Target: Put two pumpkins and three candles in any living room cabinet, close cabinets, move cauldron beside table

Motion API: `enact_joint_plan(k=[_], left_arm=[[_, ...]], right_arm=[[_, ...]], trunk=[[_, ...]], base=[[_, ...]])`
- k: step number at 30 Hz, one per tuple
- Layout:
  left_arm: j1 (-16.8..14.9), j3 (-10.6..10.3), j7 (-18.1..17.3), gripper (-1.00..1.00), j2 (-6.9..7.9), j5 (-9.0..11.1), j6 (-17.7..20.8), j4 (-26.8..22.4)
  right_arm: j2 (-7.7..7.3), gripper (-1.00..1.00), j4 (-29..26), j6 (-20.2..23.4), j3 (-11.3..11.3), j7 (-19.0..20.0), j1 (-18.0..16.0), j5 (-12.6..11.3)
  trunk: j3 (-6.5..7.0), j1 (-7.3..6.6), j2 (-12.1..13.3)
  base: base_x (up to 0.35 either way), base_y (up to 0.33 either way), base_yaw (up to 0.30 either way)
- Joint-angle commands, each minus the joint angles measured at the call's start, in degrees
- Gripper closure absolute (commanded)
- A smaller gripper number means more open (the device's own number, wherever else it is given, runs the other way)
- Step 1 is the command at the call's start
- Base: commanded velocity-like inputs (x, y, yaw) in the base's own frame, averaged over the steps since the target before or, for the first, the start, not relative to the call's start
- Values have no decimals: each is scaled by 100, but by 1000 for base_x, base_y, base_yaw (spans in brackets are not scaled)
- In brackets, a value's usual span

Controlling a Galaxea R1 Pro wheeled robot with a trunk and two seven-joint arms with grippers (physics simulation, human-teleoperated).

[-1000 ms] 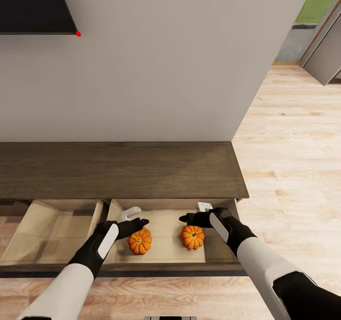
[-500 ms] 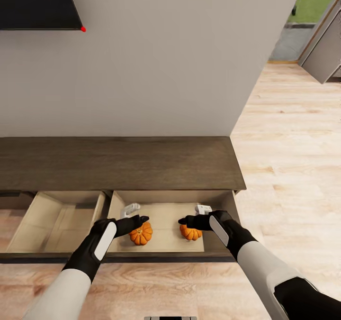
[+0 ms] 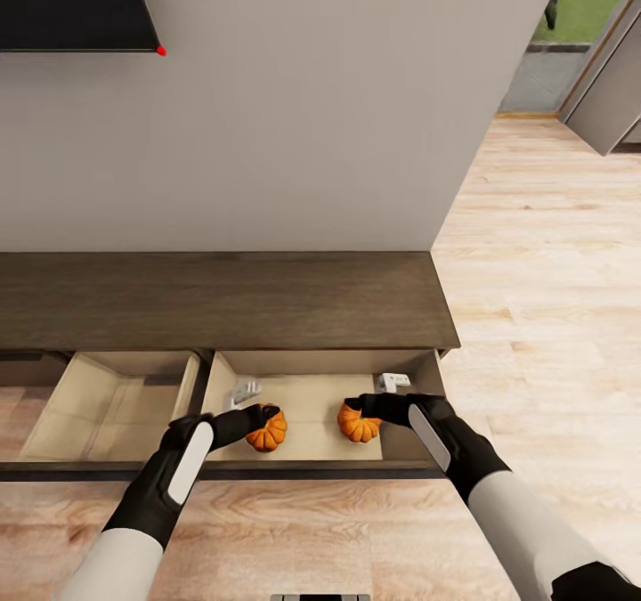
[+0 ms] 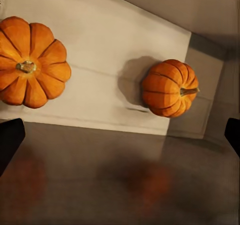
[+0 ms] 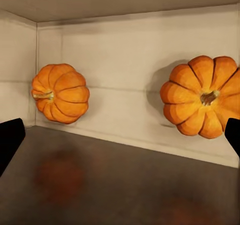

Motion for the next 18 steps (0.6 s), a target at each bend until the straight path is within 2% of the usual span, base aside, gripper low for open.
enact_joint_plan(k=[1, 4, 7, 9, 11, 12, 14, 15, 18], left_arm=[[62, 0, 1, -100, -1, -4, -2, -123], [287, -1, 26, -100, 0, -17, 23, -650], [424, 0, 46, -100, 1, -16, 42, -958], [512, -1, 57, -100, -1, -12, 47, -1127], [560, -5, 62, -100, -4, -3, 50, -1229], [594, -9, 64, -100, -9, 3, 51, -1346], [635, -12, 65, -100, -11, 4, 52, -1441], [697, -14, 66, -100, -14, 6, 52, -1539], [791, -16, 67, -100, -15, 7, 49, -1650]], right_arm=[[-10, -100, -103, 4, 1, -2, 46, 1], [-33, -100, -424, 21, 1, -6, 197, 2], [-48, -100, -678, 32, -1, -8, 302, 1], [-60, -100, -1063, 40, -9, -8, 478, 5], [-67, -100, -1567, 46, -37, -9, 756, 11], [-71, -100, -2158, 50, -67, -17, 1067, 23], [-76, -100, -2557, 49, -79, -50, 1275, 28], [-94, -100, -2961, 48, -87, -129, 1487, 35], [-197, -100, -3583, 39, -91, -335, 1807, 42]], trunk=[[0, 0, 0], [0, 0, 0], [0, 0, 0], [0, 0, 0], [0, 0, 0], [0, 0, 0], [0, 0, 0], [0, 0, 0], [0, 0, 0]], base=[[-4, 0, 0], [-2, 0, 0], [0, 0, 0], [-51, 0, 0], [-182, 0, 0], [-268, 0, 0], [-288, 0, 0], [-311, 0, 0], [-321, 0, 0]])
